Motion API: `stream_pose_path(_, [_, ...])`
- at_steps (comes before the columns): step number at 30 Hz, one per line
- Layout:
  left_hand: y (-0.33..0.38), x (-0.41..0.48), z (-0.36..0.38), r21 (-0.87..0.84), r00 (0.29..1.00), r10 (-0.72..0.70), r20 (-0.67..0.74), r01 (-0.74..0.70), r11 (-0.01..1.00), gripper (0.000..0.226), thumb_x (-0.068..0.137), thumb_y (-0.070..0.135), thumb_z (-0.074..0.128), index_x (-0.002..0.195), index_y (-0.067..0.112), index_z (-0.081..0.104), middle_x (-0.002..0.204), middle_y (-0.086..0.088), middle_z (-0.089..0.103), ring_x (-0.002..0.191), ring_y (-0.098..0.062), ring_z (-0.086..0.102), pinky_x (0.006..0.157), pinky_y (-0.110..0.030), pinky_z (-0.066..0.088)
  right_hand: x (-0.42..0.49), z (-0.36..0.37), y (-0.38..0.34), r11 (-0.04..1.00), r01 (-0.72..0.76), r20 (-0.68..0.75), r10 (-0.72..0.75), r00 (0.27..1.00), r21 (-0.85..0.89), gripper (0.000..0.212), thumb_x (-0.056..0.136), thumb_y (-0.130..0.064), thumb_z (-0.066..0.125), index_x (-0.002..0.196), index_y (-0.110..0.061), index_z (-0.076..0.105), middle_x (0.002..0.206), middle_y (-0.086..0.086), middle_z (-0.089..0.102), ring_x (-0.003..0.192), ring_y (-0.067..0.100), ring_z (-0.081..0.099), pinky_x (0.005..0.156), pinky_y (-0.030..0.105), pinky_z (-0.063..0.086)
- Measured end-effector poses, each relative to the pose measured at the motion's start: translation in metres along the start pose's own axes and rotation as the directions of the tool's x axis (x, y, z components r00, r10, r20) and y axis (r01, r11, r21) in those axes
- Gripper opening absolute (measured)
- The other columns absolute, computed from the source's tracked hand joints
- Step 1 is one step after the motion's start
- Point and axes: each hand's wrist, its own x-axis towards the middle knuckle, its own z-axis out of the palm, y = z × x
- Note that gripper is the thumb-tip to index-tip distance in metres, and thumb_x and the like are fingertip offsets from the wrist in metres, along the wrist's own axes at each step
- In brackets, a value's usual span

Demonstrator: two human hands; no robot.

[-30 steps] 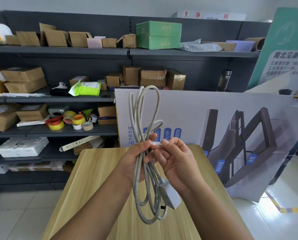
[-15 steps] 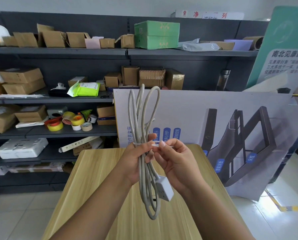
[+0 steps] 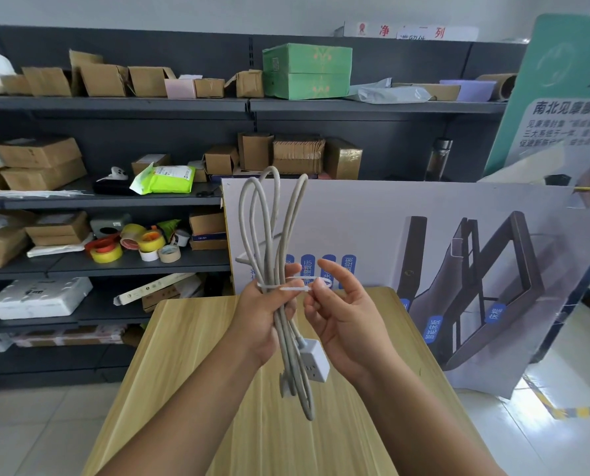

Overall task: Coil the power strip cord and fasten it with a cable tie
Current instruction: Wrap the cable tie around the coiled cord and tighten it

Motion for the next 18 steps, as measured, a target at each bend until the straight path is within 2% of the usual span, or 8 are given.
stream_pose_path(2, [0.001, 0.000, 0.001, 0.008, 0.999, 0.014, -0.041, -0.013, 1.000, 0.036, 0.070, 0.005, 0.071, 0.106, 0.005, 0.065, 0.065, 0.005, 0.065, 0.049, -0.006, 0.056, 0.050, -0.017, 0.048, 0.002, -0.004, 0.002, 0.992, 0.049, -0.038, -0.054, 0.998, -0.114, 0.036, 0.085, -0.014, 0.068, 0.120, -0.018, 0.062, 0.081, 0.015, 0.066, 0.070, 0.020, 0.068, 0.071, 0.029, 0.060])
stream_pose_path(4, [0.001, 0.001, 0.001, 0.041, 0.997, 0.048, -0.056, -0.045, 0.998, 0.035, 0.070, 0.005, 0.074, 0.104, 0.006, 0.065, 0.061, 0.007, 0.063, 0.048, -0.007, 0.051, 0.050, -0.017, 0.046, 0.004, -0.010, 0.006, 0.888, 0.174, -0.066, -0.222, 0.973, -0.427, 0.035, 0.088, -0.022, 0.070, 0.121, -0.029, 0.061, 0.094, 0.012, 0.067, 0.080, 0.020, 0.070, 0.075, 0.030, 0.059])
stream_pose_path(7, [0.003, 0.001, 0.003, 0.118, 0.989, 0.094, -0.113, -0.081, 0.990, 0.030, 0.079, -0.002, 0.070, 0.107, 0.006, 0.065, 0.060, 0.009, 0.064, 0.050, -0.009, 0.053, 0.082, -0.035, 0.052, 0.006, -0.021, 0.015, 0.374, 0.382, 0.137, -0.538, 0.831, -0.845, 0.037, 0.080, -0.022, 0.079, 0.111, -0.037, 0.063, 0.101, -0.004, 0.059, 0.085, 0.012, 0.066, 0.075, 0.023, 0.056])
stream_pose_path(9, [0.001, 0.002, 0.003, 0.158, 0.982, 0.116, -0.149, -0.092, 0.983, 0.028, 0.083, -0.004, 0.066, 0.109, 0.006, 0.065, 0.066, 0.010, 0.066, 0.053, -0.024, 0.058, 0.103, -0.056, 0.037, 0.008, -0.023, 0.022, 0.062, 0.495, 0.347, -0.637, 0.688, -0.867, 0.025, 0.080, -0.019, 0.079, 0.102, -0.027, 0.071, 0.096, -0.005, 0.062, 0.080, 0.011, 0.066, 0.069, 0.027, 0.057])
stream_pose_path(10, [-0.001, 0.003, 0.003, 0.181, 0.980, 0.126, -0.154, -0.098, 0.979, 0.028, 0.083, -0.003, 0.066, 0.109, 0.006, 0.065, 0.066, 0.007, 0.066, 0.059, -0.037, 0.056, 0.105, -0.060, 0.032, 0.009, -0.022, 0.023, -0.007, 0.523, 0.394, -0.666, 0.633, -0.852, 0.017, 0.081, -0.017, 0.078, 0.098, -0.021, 0.073, 0.091, -0.003, 0.065, 0.076, 0.012, 0.066, 0.065, 0.030, 0.057])
stream_pose_path(13, [-0.003, 0.003, 0.007, 0.206, 0.975, 0.141, -0.173, -0.105, 0.973, 0.029, 0.082, -0.001, 0.068, 0.111, 0.005, 0.066, 0.067, -0.024, 0.057, 0.064, -0.044, 0.052, 0.096, -0.060, 0.042, 0.014, -0.020, 0.024, -0.090, 0.537, 0.418, -0.738, 0.530, -0.839, 0.003, 0.084, -0.011, 0.073, 0.086, -0.012, 0.075, 0.077, 0.000, 0.068, 0.068, 0.014, 0.065, 0.058, 0.034, 0.054])
stream_pose_path(15, [-0.003, 0.003, 0.008, 0.207, 0.972, 0.165, -0.169, -0.129, 0.970, 0.027, 0.080, -0.001, 0.070, 0.106, 0.008, 0.068, 0.057, -0.012, 0.058, 0.054, -0.018, 0.058, 0.075, -0.042, 0.056, 0.016, -0.019, 0.025, -0.151, 0.539, 0.449, -0.754, 0.479, -0.828, 0.003, 0.083, -0.006, 0.074, 0.081, -0.008, 0.075, 0.073, 0.002, 0.067, 0.065, 0.018, 0.065, 0.055, 0.036, 0.053])
stream_pose_path(18, [-0.002, 0.004, 0.008, 0.179, 0.969, 0.184, -0.167, -0.154, 0.972, 0.025, 0.078, -0.003, 0.072, 0.097, 0.012, 0.070, 0.068, 0.007, 0.069, 0.060, -0.007, 0.064, 0.070, -0.027, 0.051, 0.016, -0.017, 0.027, -0.211, 0.577, 0.502, -0.764, 0.407, -0.789, 0.005, 0.080, 0.000, 0.076, 0.076, -0.004, 0.074, 0.070, 0.005, 0.068, 0.063, 0.020, 0.063, 0.055, 0.034, 0.051])
